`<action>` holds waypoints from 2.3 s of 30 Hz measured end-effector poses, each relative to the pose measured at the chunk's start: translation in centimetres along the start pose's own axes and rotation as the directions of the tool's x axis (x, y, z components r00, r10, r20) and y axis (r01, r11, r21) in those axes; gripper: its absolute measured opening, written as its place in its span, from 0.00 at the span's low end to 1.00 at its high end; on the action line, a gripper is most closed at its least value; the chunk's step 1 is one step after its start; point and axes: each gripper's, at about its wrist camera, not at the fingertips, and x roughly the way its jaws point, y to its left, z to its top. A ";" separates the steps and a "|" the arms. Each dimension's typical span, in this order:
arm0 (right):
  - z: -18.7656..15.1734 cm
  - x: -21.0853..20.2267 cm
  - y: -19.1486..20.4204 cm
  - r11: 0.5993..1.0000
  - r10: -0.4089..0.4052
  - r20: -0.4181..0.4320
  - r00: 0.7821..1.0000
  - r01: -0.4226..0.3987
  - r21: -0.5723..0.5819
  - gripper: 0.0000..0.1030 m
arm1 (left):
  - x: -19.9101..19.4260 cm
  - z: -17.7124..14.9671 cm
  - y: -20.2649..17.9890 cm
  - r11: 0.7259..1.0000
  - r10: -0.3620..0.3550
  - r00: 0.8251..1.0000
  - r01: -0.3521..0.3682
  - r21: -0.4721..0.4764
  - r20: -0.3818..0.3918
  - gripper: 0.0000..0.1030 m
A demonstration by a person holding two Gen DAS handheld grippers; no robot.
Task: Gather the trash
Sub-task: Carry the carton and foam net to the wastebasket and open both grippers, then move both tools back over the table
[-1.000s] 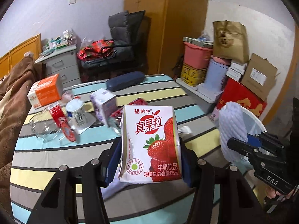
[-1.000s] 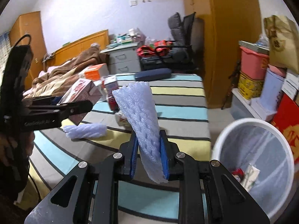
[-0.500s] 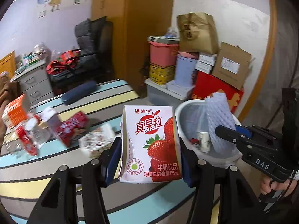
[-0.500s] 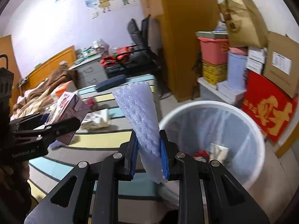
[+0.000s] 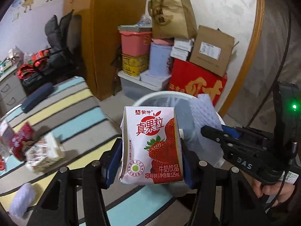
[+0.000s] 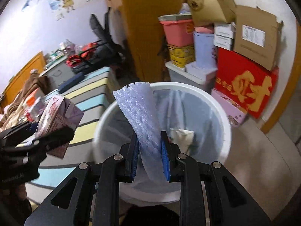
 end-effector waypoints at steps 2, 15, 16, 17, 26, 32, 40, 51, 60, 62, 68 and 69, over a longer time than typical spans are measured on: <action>0.0 0.3 -0.6 1.000 -0.008 -0.021 1.000 0.009 0.011 0.22 | 0.8 0.1 -0.7 1.000 -0.007 1.000 0.007 0.011 -0.006 0.57; -0.2 1.7 -3.1 0.997 -0.066 -0.083 0.994 0.070 0.044 0.28 | 4.1 0.6 -2.0 1.000 -0.015 0.998 0.015 0.012 -0.053 0.69; -0.2 1.8 -3.1 0.996 -0.074 -0.082 0.994 0.078 0.043 0.30 | 4.1 0.6 -2.0 1.000 -0.015 0.998 0.016 0.008 -0.053 0.70; -0.1 1.7 -3.2 0.995 -0.080 -0.081 0.994 0.084 0.045 0.35 | 4.2 0.6 -2.0 1.000 -0.017 0.998 0.017 0.005 -0.054 0.70; 0.0 1.4 -3.4 0.995 -0.075 -0.060 0.995 0.079 0.068 0.56 | 3.5 0.4 -1.3 1.000 -0.015 0.999 0.014 -0.017 -0.043 0.73; 0.0 0.5 -2.5 0.995 -0.064 -0.029 0.998 0.066 0.070 0.56 | 1.7 0.2 -0.4 0.999 -0.003 1.000 0.003 -0.032 -0.008 0.73; 0.1 -0.8 -0.5 0.998 -0.037 0.016 0.999 0.036 0.051 0.56 | -1.7 -0.4 1.5 0.997 0.046 0.998 -0.043 -0.059 0.045 0.73; 0.2 -1.6 4.1 1.000 0.025 0.062 0.998 -0.024 -0.018 0.56 | -5.9 -1.9 5.3 0.988 0.109 0.989 -0.097 -0.118 0.100 0.73; 0.3 -1.3 8.2 0.992 0.105 0.078 0.991 -0.098 -0.083 0.56 | -9.6 -4.5 10.5 0.966 0.213 0.970 -0.192 -0.175 0.114 0.73; 0.3 -0.9 9.2 0.989 0.121 0.069 0.990 -0.114 -0.094 0.56 | -10.2 -5.1 12.0 0.960 0.223 0.969 -0.199 -0.199 0.108 0.73; 0.3 0.1 12.0 0.978 0.162 0.045 0.986 -0.155 -0.138 0.56 | -11.5 -7.3 16.0 0.933 0.286 0.956 -0.261 -0.246 0.068 0.74; 0.4 0.4 12.5 0.976 0.169 0.039 0.985 -0.162 -0.147 0.56 | -11.6 -7.7 16.5 0.929 0.298 0.953 -0.275 -0.249 0.058 0.74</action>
